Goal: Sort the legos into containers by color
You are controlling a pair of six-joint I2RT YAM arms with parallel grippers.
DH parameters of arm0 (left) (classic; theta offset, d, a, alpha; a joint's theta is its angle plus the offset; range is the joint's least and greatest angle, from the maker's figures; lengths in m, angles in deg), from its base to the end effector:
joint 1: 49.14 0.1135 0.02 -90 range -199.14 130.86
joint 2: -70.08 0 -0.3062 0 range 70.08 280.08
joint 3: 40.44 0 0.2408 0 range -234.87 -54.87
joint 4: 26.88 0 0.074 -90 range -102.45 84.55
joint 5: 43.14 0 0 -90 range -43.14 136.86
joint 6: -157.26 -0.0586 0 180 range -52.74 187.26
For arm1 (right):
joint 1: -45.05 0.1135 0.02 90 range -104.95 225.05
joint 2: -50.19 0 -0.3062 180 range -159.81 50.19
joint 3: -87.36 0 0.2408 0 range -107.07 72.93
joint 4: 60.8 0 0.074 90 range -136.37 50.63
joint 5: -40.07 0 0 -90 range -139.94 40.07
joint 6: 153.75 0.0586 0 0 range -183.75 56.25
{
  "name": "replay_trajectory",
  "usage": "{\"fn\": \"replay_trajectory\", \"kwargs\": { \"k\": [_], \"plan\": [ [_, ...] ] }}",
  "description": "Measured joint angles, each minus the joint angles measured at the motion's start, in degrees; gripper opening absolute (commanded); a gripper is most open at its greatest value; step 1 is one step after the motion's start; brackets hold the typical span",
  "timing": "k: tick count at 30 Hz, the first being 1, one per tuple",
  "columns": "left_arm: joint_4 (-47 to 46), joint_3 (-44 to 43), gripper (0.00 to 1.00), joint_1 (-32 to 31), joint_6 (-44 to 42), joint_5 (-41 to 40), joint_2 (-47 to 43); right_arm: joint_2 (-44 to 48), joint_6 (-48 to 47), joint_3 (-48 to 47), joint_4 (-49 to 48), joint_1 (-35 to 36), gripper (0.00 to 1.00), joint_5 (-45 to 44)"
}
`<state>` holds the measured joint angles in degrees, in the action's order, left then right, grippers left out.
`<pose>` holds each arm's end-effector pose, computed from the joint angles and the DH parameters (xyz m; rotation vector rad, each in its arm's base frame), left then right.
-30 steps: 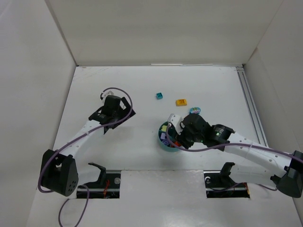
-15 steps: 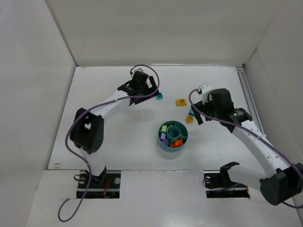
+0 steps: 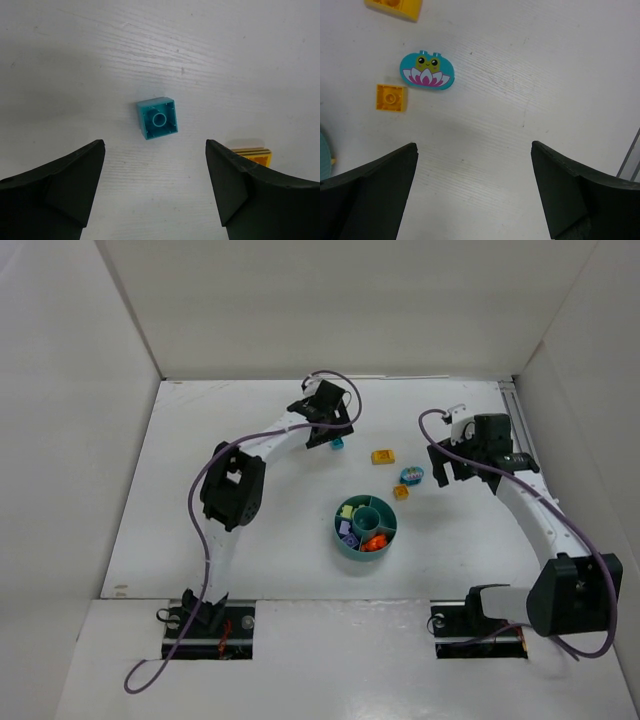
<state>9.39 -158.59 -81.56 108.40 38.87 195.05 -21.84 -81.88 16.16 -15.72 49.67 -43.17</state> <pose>0.4526 -0.2778 0.2456 -0.2511 2.3511 -0.4818 0.2569 0.0277 0.3063 -0.5218 2.3068 0.0261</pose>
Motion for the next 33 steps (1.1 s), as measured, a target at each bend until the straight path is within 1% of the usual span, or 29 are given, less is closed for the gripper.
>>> {"fn": "replay_trajectory", "kwargs": {
  "k": [1,2,3,7,8,11,12,15,16,20,21,24,28,30,33],
  "plan": [
    [0.61,-1.16,0.73,-0.13,0.07,-0.5,0.96,-0.31,-0.22,-0.02,-0.35,-0.48,1.0,0.44],
    [1.16,-2.27,0.73,-0.26,0.07,-0.92,1.84,-0.52,-0.37,-0.02,-0.7,-0.85,1.0,0.7],
    [1.66,-3.69,0.71,-0.5,0.09,-1.33,2.97,-0.79,-0.44,-0.02,-1.11,-1.29,1.0,0.98],
    [3.06,-7.8,0.71,-0.96,0.22,-2.12,6.88,-1.77,-0.59,-0.02,-1.75,-2.16,1.0,1.68],
    [3.37,-8.52,0.67,-1.05,0.2,-2.25,7.76,-1.97,-0.61,-0.02,-1.75,-2.38,1.0,1.84],
    [4.28,-9.44,0.61,-1.53,0.2,-2.58,9.27,-2.47,-0.66,-0.02,-1.84,-2.4,1.0,2.12],
    [4.7,-9.46,0.54,-1.64,0.2,-2.71,9.57,-2.6,-0.74,-0.02,-1.84,-2.4,1.0,2.21],
    [5.86,-9.57,0.44,-1.79,0.15,-3.13,10.03,-2.64,-0.81,-0.02,-2.05,-2.4,1.0,2.29],
    [5.99,-9.57,0.38,-1.9,0.15,-3.3,10.14,-2.64,-0.81,-0.02,-2.19,-2.4,1.0,2.32],
    [6.32,-9.79,0.22,-1.99,0.04,-3.5,10.16,-2.64,-0.81,-0.02,-2.47,-2.4,1.0,2.82],
    [6.34,-9.9,0.21,-1.99,-0.09,-3.5,10.16,-2.64,-0.81,-0.02,-2.47,-2.4,1.0,3.04],
    [6.67,-9.9,0.13,-1.99,-0.13,-3.52,10.19,-2.64,-0.81,0.0,-2.78,-2.4,1.0,3.85],
    [6.71,-9.86,0.05,-1.99,-0.13,-3.67,10.19,-2.58,-1.03,0.15,-2.97,-2.4,1.0,5.03],
    [5.86,-8.63,0.05,-2.03,-0.48,-3.78,9.44,-2.27,-1.31,0.63,-3.34,-2.4,1.0,5.79],
    [5.05,-4.42,0.05,-2.38,-1.77,-4.31,6.45,-1.38,-1.81,1.51,-4.15,-2.4,1.0,6.97]
  ]
}}
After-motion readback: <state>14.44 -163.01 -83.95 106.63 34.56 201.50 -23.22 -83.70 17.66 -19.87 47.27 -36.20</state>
